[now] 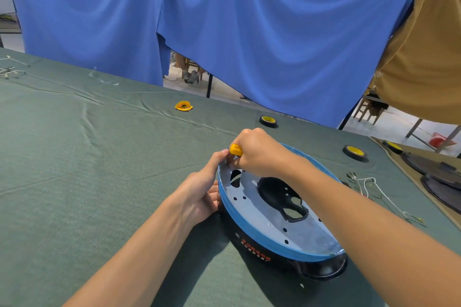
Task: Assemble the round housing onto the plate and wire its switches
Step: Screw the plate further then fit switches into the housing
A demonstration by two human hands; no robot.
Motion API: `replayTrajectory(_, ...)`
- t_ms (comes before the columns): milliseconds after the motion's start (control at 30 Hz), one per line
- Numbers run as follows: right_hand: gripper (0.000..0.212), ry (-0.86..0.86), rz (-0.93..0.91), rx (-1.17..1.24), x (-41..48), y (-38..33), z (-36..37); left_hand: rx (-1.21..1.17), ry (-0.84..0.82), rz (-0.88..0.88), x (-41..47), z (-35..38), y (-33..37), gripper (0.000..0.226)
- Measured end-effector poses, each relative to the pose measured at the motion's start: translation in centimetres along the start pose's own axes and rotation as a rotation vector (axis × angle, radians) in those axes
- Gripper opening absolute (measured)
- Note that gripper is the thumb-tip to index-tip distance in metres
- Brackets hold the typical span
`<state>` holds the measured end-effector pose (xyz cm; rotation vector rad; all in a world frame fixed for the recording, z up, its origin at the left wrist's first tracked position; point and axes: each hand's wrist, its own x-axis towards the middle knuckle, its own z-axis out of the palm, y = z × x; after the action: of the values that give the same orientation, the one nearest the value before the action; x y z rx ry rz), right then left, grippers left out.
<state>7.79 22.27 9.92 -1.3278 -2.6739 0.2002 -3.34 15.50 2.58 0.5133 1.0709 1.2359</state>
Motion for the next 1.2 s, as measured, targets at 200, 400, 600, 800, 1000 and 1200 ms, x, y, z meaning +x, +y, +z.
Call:
replayTrajectory(200,0.011,0.05,-0.008,-0.045,-0.3,0.0,0.5,-0.006,0.002,0.004,0.1,0.0,0.0,0.052)
replayTrajectory(400,0.015,0.063,-0.012,-0.08,-0.4,-0.2,0.7,-0.001,0.018,0.005,0.3,-0.1,-0.1,0.049)
replayTrajectory(600,0.005,0.017,-0.034,-0.095,-0.6,-0.1,0.1,-0.002,-0.005,0.011,0.3,0.0,0.0,0.056)
replayTrajectory(800,0.004,0.048,0.0,-0.046,-0.7,-0.5,0.1,0.003,0.006,0.011,0.2,-0.1,-0.1,0.051)
replayTrajectory(1000,0.011,0.131,0.075,-0.026,-1.0,-1.0,1.0,0.009,-0.007,0.021,0.1,-0.1,-0.2,0.041)
replayTrajectory(1200,0.03,0.079,0.166,0.051,-1.3,-1.0,0.7,0.023,-0.012,0.017,-0.2,-0.1,-0.1,0.051)
